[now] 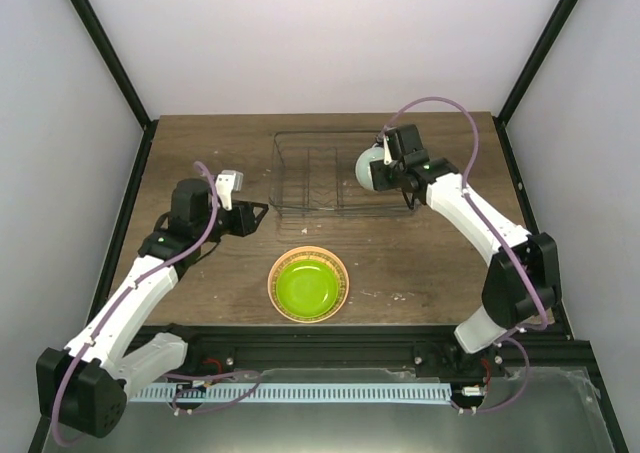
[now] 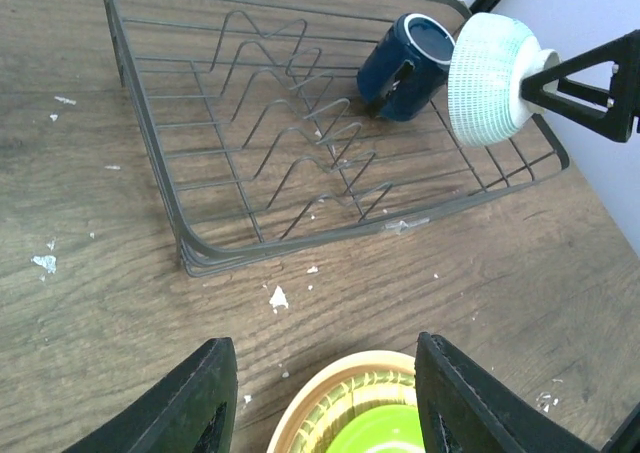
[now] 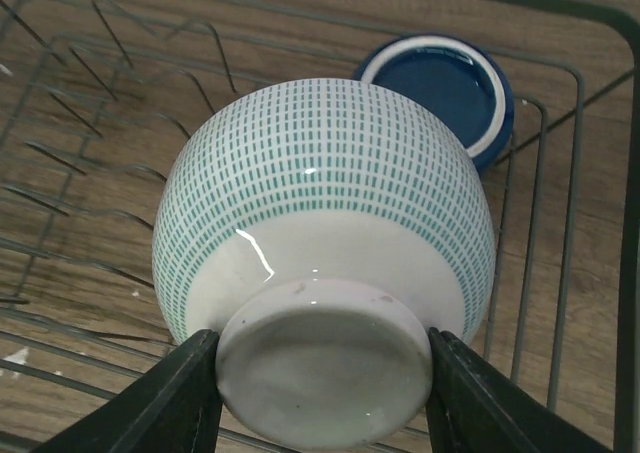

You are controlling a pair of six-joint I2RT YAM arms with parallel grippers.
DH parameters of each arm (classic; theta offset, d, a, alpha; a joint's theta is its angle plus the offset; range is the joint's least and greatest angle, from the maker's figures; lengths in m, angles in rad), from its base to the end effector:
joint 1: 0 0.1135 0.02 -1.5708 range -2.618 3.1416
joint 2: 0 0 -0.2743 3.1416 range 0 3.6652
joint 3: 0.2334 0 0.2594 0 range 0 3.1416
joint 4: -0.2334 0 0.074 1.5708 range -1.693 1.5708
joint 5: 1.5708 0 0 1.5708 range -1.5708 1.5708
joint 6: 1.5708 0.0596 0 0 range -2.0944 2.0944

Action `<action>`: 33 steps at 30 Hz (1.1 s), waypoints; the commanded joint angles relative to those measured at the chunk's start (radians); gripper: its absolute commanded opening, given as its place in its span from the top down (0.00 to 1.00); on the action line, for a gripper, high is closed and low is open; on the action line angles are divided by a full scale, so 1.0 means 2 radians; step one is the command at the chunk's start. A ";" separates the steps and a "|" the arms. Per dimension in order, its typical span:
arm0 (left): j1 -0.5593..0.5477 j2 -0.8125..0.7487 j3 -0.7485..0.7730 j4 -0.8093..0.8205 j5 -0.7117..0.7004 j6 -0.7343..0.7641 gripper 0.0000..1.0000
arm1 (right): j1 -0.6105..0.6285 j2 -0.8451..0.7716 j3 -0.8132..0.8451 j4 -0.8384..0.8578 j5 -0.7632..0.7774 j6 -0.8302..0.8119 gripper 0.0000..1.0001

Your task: Load the mixed dishes into the dish rack

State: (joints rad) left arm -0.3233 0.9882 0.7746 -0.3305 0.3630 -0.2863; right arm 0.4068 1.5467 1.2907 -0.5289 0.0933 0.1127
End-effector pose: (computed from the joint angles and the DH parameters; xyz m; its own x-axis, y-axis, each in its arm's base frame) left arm 0.2203 -0.0961 0.2805 -0.6361 -0.0653 -0.7689 0.4226 0.8042 -0.4179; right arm 0.3393 0.1401 0.2876 -0.6825 -0.1721 -0.7104 -0.2583 0.9660 0.0141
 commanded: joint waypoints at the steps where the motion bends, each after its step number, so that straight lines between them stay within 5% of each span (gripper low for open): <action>1: 0.000 -0.010 -0.007 -0.011 0.007 -0.001 0.49 | -0.005 0.014 0.054 -0.035 0.026 -0.002 0.82; 33: 0.000 0.016 -0.003 -0.017 0.024 0.007 0.50 | -0.053 0.159 0.105 -0.088 0.040 -0.057 0.82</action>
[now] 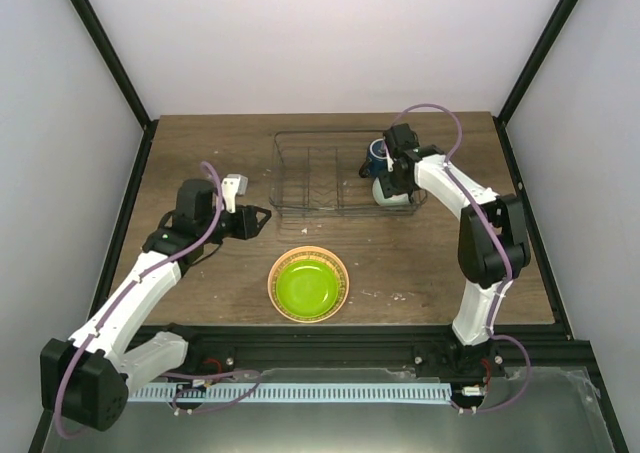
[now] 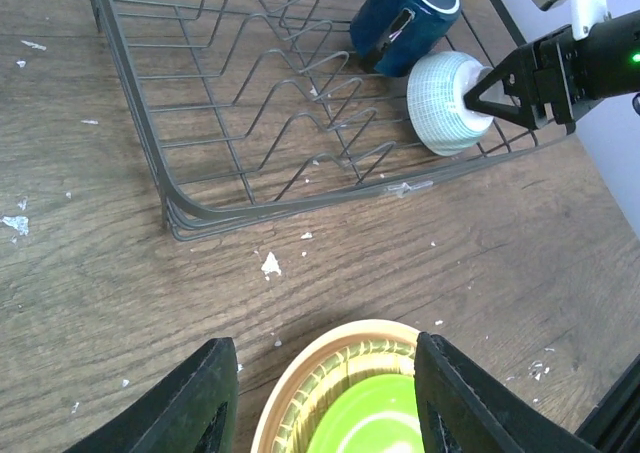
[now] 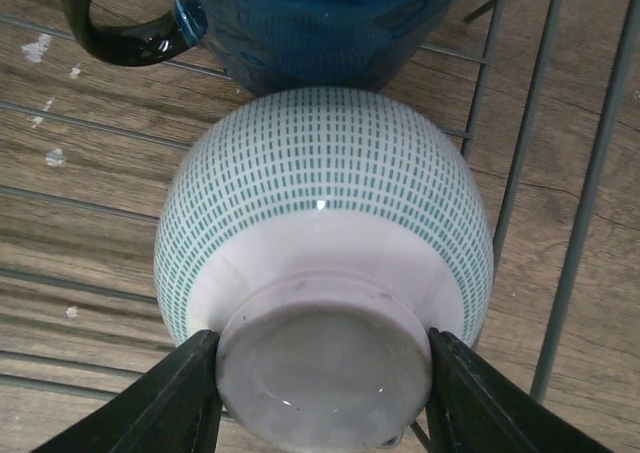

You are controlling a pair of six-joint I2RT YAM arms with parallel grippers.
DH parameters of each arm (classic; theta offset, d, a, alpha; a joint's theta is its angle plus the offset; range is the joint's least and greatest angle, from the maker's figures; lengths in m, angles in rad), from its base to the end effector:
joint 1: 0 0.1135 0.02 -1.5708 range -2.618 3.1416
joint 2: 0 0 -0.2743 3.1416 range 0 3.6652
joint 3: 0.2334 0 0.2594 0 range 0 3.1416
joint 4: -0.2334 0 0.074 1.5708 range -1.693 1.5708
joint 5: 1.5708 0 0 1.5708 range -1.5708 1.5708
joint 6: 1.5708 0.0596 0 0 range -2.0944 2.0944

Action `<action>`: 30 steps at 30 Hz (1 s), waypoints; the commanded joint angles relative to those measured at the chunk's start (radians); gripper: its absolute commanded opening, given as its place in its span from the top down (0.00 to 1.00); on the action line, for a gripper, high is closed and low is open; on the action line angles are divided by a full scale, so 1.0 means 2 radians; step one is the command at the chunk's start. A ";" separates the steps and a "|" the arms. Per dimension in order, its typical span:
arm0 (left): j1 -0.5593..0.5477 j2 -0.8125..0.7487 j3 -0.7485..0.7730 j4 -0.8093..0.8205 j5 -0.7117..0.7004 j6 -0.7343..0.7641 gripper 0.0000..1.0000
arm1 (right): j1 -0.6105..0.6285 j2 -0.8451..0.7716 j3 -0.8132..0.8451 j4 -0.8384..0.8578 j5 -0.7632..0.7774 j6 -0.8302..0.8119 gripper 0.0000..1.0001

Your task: Load the mixed dishes into the dish rack

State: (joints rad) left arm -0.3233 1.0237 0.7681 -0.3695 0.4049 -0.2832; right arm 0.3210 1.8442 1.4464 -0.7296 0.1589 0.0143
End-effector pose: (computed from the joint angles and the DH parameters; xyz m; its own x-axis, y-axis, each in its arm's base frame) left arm 0.2211 -0.0989 0.2666 -0.6990 -0.0367 -0.7142 0.4162 0.7913 -0.4479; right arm 0.3891 0.1195 0.2152 -0.8606 -0.2713 -0.4310 -0.2348 0.9624 -0.1368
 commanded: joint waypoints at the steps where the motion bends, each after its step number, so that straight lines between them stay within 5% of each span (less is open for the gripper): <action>1: 0.000 -0.002 0.000 0.002 0.000 0.005 0.49 | -0.011 0.011 0.027 0.013 0.006 -0.007 0.82; 7: 0.000 -0.001 0.006 0.000 -0.002 0.007 0.48 | -0.014 0.016 0.025 0.014 0.001 -0.007 0.81; 21: 0.000 -0.008 0.015 -0.018 -0.008 0.008 0.47 | -0.015 -0.001 0.029 0.021 0.000 -0.009 0.41; 30: 0.000 -0.005 0.022 -0.024 -0.007 0.008 0.47 | -0.016 -0.013 0.055 0.004 0.006 -0.015 0.29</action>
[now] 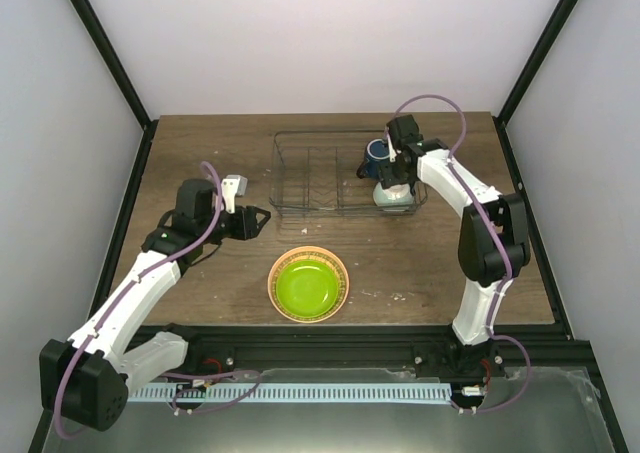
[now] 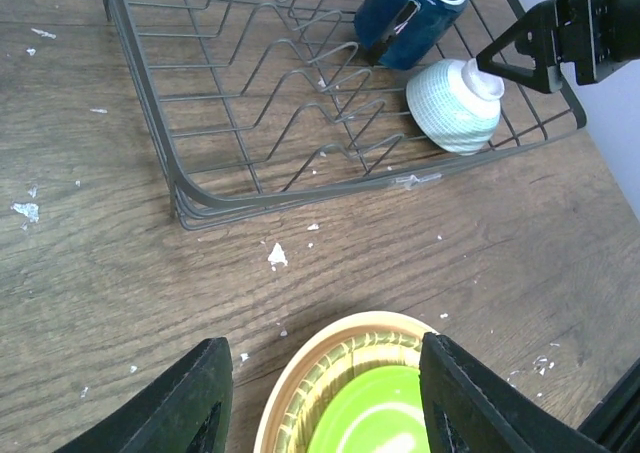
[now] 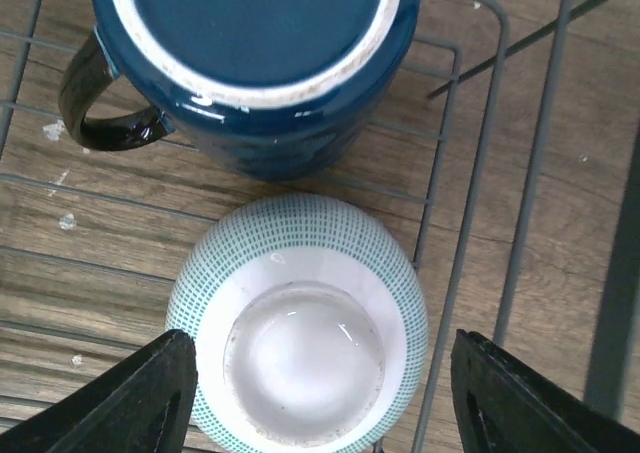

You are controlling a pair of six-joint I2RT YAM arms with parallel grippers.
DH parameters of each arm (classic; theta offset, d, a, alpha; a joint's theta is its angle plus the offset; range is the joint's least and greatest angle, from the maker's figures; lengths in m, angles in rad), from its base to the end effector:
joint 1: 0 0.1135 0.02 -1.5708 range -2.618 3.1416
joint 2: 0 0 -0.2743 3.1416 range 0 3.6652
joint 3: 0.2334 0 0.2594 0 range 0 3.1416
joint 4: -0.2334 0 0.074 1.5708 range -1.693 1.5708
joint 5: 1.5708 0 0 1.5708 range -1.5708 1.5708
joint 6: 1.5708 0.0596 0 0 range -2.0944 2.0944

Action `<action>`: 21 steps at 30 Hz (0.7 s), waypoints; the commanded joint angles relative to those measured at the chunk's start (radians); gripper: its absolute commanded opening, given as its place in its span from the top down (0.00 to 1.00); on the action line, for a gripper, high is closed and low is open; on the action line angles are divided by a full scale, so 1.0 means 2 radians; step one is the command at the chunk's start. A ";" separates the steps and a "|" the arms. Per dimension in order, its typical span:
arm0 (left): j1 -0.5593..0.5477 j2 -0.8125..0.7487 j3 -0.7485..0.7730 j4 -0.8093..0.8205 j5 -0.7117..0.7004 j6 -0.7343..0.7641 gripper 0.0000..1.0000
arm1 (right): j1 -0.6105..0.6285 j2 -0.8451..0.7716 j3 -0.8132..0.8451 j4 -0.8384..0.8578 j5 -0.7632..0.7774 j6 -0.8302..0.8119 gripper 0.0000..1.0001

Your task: Load the mixed dishes into the dish rack

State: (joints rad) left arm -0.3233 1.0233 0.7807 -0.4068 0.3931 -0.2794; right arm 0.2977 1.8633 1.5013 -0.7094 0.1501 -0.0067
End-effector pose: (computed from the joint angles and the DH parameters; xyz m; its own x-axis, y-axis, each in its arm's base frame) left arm 0.2197 -0.0977 0.2673 -0.7118 -0.0301 -0.7017 0.4020 0.8017 -0.4423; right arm 0.4042 0.1147 0.2262 -0.8378 -0.2640 -0.4780 -0.2272 0.9645 -0.1345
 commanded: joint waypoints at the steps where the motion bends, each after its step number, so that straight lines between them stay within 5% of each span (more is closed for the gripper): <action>1: 0.000 -0.004 0.017 -0.006 -0.002 0.006 0.47 | -0.005 -0.028 0.029 -0.005 0.011 -0.004 0.29; 10: -0.009 -0.008 0.028 -0.064 -0.055 0.009 0.44 | -0.004 -0.119 0.026 0.013 0.028 0.014 0.25; 21: -0.144 0.010 -0.025 -0.089 -0.113 -0.047 0.45 | -0.002 -0.302 -0.160 0.087 -0.056 0.061 0.27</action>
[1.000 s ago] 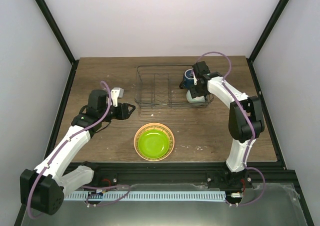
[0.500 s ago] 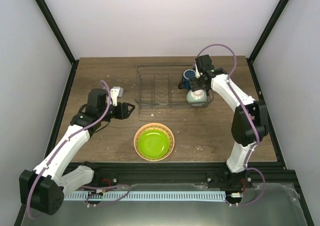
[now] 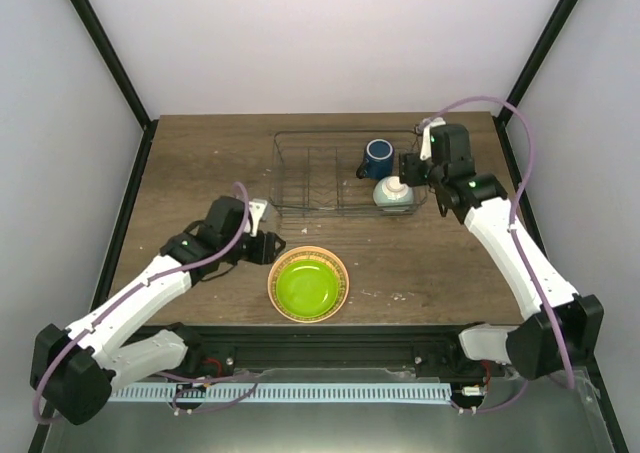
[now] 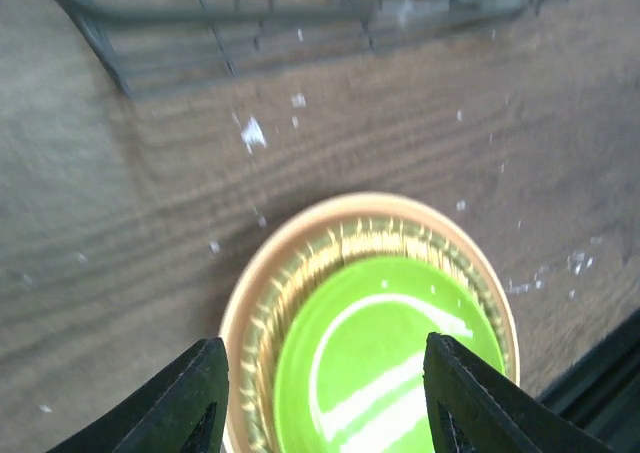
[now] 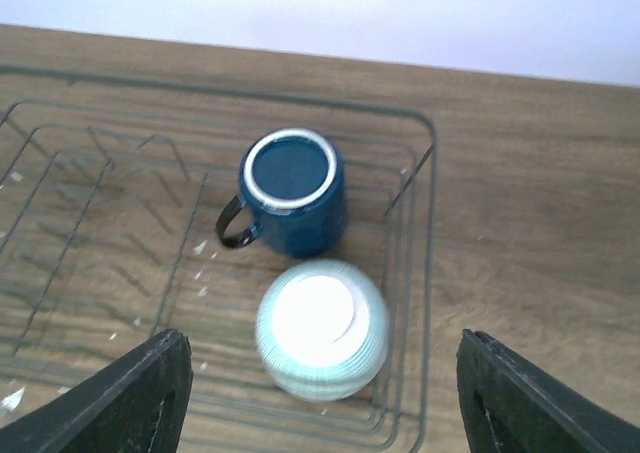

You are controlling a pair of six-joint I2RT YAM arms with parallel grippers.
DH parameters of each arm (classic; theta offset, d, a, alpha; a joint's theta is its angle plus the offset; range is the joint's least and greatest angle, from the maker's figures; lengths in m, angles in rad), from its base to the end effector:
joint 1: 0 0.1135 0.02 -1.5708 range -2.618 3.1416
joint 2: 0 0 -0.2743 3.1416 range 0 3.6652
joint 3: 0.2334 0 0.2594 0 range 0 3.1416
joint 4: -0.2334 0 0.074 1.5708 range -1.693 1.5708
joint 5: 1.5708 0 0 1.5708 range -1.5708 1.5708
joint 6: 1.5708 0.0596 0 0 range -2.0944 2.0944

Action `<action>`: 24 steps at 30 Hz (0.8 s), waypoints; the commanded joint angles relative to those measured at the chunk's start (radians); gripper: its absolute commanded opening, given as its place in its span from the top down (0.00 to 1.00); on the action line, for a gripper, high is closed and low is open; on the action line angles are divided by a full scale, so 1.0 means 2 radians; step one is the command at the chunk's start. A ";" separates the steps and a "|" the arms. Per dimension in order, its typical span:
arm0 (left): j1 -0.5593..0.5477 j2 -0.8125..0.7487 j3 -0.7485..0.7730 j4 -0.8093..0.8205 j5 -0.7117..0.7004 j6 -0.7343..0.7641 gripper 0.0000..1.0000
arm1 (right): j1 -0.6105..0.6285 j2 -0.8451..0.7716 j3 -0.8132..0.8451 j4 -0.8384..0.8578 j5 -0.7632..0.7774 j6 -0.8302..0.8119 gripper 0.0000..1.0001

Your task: Load the mixed dishes into the dish rack

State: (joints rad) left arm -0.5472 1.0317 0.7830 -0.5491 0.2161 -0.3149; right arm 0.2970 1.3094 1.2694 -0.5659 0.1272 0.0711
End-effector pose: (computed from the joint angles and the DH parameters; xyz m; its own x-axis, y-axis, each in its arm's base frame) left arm 0.1905 -0.1310 0.2503 -0.7782 0.1199 -0.6164 0.4155 0.8344 -0.3622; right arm 0.3016 0.0844 0.3525 -0.5567 -0.0967 -0.8250 -0.1514 0.9884 -0.0137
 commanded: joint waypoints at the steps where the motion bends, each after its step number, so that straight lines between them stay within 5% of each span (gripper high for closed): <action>1: -0.040 0.006 -0.033 -0.018 -0.028 -0.035 0.45 | -0.002 -0.033 -0.057 0.018 -0.056 0.026 0.27; 14: -0.120 0.014 -0.111 0.020 -0.023 -0.104 0.48 | 0.009 -0.062 -0.132 0.028 -0.073 0.057 0.27; 24: -0.126 0.035 -0.131 0.057 -0.017 -0.111 0.50 | 0.014 -0.068 -0.136 0.021 -0.059 0.059 0.27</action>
State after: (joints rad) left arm -0.7940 1.0855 0.5396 -0.4900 0.1703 -0.5213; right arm 0.3180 1.1934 1.0012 -0.5293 -0.0109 0.1776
